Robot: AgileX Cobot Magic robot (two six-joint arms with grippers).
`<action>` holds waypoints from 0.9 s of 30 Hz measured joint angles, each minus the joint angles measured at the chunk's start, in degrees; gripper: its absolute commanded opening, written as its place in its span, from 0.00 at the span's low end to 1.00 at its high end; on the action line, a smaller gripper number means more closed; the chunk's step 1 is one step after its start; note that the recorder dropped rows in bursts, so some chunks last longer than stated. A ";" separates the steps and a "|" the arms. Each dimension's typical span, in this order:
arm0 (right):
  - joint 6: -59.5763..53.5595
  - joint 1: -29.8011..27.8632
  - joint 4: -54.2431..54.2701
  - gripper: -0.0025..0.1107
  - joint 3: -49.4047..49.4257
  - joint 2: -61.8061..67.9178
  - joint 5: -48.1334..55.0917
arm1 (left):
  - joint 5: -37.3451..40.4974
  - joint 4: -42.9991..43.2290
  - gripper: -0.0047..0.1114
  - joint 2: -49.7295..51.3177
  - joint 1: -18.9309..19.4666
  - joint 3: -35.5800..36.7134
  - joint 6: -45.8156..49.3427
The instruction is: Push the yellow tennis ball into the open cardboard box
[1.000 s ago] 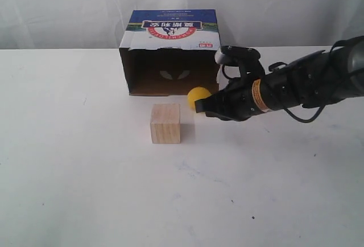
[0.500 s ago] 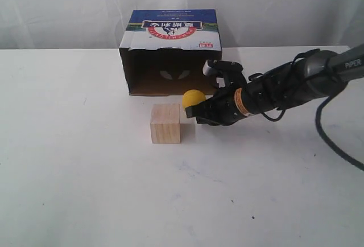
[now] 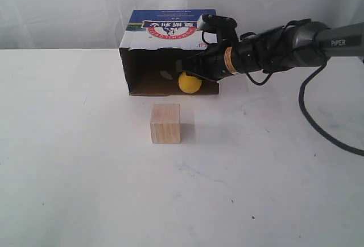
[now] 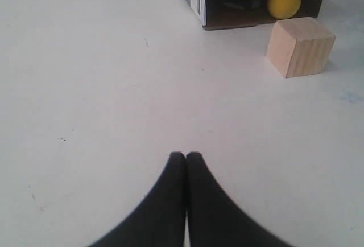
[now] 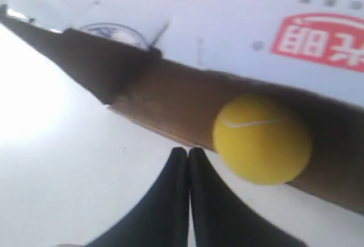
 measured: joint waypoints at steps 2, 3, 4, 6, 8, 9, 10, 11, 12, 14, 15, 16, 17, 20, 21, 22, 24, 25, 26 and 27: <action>1.53 0.12 0.00 0.02 -0.10 0.00 -2.09 | 0.00 0.00 0.04 0.00 0.00 0.00 0.00; 2.03 0.20 0.00 0.02 -0.10 0.12 -2.91 | 0.00 0.00 0.04 0.00 0.00 0.00 0.00; 2.61 0.20 0.00 0.02 -0.10 0.42 -3.52 | 0.00 0.00 0.04 0.00 0.00 0.00 0.00; 3.40 0.20 0.00 0.02 -0.22 1.17 -3.76 | 0.00 0.00 0.04 0.00 0.00 0.00 0.00; 3.62 0.20 0.00 0.02 -0.22 2.27 -3.76 | 0.00 0.00 0.04 0.00 0.00 0.00 0.00; 3.90 0.20 0.00 0.02 -0.22 2.69 -3.76 | 0.00 0.00 0.04 0.00 0.00 0.00 0.00; 4.00 0.20 0.00 0.02 -0.22 3.04 -3.76 | 0.00 0.00 0.04 0.00 0.00 0.00 0.00; 4.01 0.20 0.00 0.02 -0.22 3.38 -3.65 | 0.00 0.00 0.04 0.00 0.00 0.00 0.00; 4.01 0.20 0.00 0.02 -0.22 3.51 -3.65 | 0.00 0.00 0.04 0.00 0.00 0.00 0.00; 4.01 0.20 0.00 0.02 -0.22 3.51 -3.77 | 0.00 0.00 0.04 0.00 0.00 0.00 0.00; 4.23 0.20 0.00 0.02 -0.22 3.38 -3.77 | 0.00 0.00 0.04 0.00 0.00 0.00 0.00; 4.48 0.20 0.00 0.02 -0.22 3.15 -3.88 | 0.00 0.00 0.04 0.00 0.00 0.00 0.00; 4.91 0.20 0.00 0.02 -0.09 2.82 -4.03 | 0.00 0.00 0.04 0.00 0.00 0.00 0.00; 6.43 0.20 0.00 0.02 2.17 0.71 -5.22 | 0.00 0.00 0.04 0.00 0.00 0.00 0.00; 6.61 0.20 0.00 0.02 3.54 -0.24 -5.69 | 0.00 0.00 0.04 0.00 0.00 0.00 0.00; 6.87 0.20 0.00 0.02 4.83 -1.27 -5.99 | 0.00 0.00 0.04 0.00 0.00 0.00 0.00; 6.95 0.09 0.00 0.02 8.96 -3.69 -6.20 | 0.00 0.00 0.04 0.00 0.00 0.00 0.00; 6.95 0.09 0.00 0.02 10.92 -4.81 -5.55 | 0.00 0.00 0.04 0.00 0.00 0.00 0.00; 6.95 0.09 0.00 0.02 13.61 -6.32 -4.20 | 0.00 0.00 0.04 0.00 0.00 0.00 0.00; 6.82 0.09 0.00 0.02 16.42 -8.03 -2.19 | 0.00 0.00 0.04 0.00 0.00 0.00 0.00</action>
